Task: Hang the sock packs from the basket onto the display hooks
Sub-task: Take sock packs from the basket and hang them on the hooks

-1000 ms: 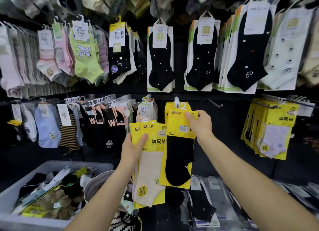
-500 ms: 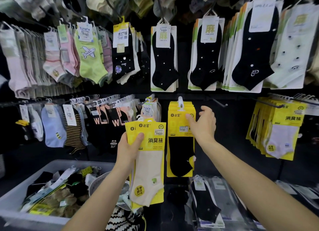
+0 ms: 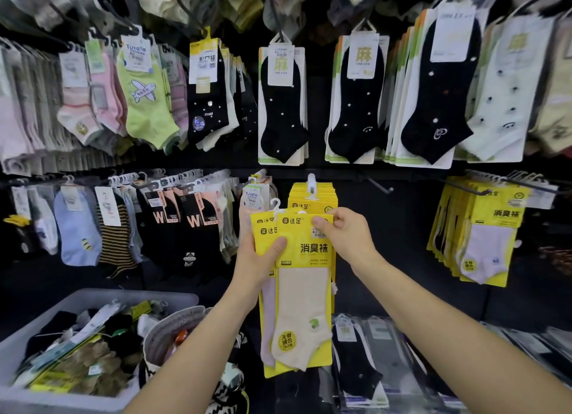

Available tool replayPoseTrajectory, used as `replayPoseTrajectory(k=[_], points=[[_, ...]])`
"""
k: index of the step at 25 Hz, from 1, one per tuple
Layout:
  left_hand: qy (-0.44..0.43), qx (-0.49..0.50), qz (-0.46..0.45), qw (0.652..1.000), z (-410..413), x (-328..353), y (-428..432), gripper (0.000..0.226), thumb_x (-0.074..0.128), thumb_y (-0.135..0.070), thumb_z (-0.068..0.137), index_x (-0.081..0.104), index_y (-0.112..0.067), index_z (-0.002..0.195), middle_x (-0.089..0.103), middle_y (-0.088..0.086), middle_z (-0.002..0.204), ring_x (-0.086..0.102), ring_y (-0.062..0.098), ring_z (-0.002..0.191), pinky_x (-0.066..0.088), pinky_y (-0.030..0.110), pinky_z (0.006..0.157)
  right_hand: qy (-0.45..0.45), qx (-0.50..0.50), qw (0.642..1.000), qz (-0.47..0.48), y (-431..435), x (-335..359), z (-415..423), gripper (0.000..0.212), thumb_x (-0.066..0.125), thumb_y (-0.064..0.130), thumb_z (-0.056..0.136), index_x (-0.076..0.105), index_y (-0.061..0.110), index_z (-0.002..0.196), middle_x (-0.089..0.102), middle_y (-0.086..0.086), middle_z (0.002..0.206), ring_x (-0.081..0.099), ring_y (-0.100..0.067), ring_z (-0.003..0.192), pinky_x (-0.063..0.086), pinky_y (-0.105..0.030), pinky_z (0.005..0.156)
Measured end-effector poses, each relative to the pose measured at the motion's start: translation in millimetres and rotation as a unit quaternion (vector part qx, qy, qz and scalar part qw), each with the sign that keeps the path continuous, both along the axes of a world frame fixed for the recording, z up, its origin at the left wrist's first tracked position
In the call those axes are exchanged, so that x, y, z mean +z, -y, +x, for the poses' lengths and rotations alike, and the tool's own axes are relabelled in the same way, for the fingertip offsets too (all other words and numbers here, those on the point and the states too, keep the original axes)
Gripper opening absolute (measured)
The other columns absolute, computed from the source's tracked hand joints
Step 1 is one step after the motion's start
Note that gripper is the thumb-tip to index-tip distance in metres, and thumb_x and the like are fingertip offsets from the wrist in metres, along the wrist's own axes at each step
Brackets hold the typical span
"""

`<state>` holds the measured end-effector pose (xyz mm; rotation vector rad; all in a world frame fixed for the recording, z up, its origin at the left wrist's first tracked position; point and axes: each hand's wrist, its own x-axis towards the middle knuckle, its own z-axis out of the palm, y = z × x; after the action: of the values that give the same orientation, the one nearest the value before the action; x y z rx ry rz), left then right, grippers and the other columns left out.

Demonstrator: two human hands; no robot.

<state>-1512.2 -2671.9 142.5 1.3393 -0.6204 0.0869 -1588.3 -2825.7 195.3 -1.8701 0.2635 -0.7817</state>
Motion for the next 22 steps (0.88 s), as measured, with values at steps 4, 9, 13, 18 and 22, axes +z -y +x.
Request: replayPoseTrajectory(k=[4, 9, 13, 18, 22], points=[[0.01, 0.01, 0.021, 1.0, -1.9, 2.8, -0.4, 0.021, 0.066, -0.016, 0.085, 0.057, -0.027, 0.1, 0.069, -0.016, 0.087, 0.066, -0.006, 0.076, 0.049, 0.009, 0.058, -0.019, 0.048, 0.996, -0.074, 3.5, 14.6, -4.8, 0.01, 0.062, 0.028, 0.088, 0.066, 0.019, 0.088, 0.066, 0.001, 0.091, 0.06, -0.014, 0.088, 0.049, -0.031, 0.08], [0.029, -0.015, 0.048, 0.998, -5.0, 6.4, 4.1, 0.021, 0.062, -0.01, 0.087, 0.059, -0.031, 0.09, 0.068, -0.013, 0.087, 0.066, -0.005, 0.073, 0.05, 0.011, 0.059, -0.05, 0.043, 0.974, -0.215, 3.6, 37.5, -2.3, 0.014, 0.057, 0.021, 0.091, 0.067, 0.014, 0.084, 0.056, 0.012, 0.076, 0.05, -0.003, 0.071, 0.044, -0.023, 0.066], [0.015, -0.037, 0.058, 0.998, -3.5, 5.0, 5.7, 0.02, 0.058, -0.012, 0.09, 0.058, -0.032, 0.09, 0.071, -0.022, 0.077, 0.066, -0.006, 0.071, 0.049, 0.01, 0.057, -0.04, -0.027, 0.972, -0.23, 13.7, 45.0, 5.5, 0.017, 0.053, 0.019, 0.093, 0.065, 0.011, 0.084, 0.057, 0.009, 0.074, 0.049, -0.002, 0.065, 0.037, -0.019, 0.057], [-0.016, 0.014, 0.045, 0.999, 5.0, -2.9, -11.1, 0.016, 0.061, -0.014, 0.089, 0.056, -0.029, 0.094, 0.07, -0.015, 0.077, 0.067, -0.004, 0.069, 0.049, 0.01, 0.053, -0.015, -0.081, 0.977, -0.199, 24.6, 60.1, 23.0, 0.015, 0.052, 0.018, 0.092, 0.063, 0.013, 0.083, 0.058, 0.006, 0.079, 0.05, -0.004, 0.069, 0.036, -0.018, 0.056], [-0.043, 0.068, 0.041, 0.996, 12.1, -6.2, -34.2, 0.01, 0.062, -0.018, 0.089, 0.056, -0.025, 0.095, 0.066, -0.009, 0.092, 0.064, -0.001, 0.077, 0.049, 0.011, 0.053, -0.015, -0.063, 0.976, -0.207, 15.4, 62.9, 38.4, 0.019, 0.053, 0.018, 0.09, 0.059, 0.017, 0.073, 0.056, 0.013, 0.072, 0.051, -0.004, 0.067, 0.035, -0.017, 0.053]])
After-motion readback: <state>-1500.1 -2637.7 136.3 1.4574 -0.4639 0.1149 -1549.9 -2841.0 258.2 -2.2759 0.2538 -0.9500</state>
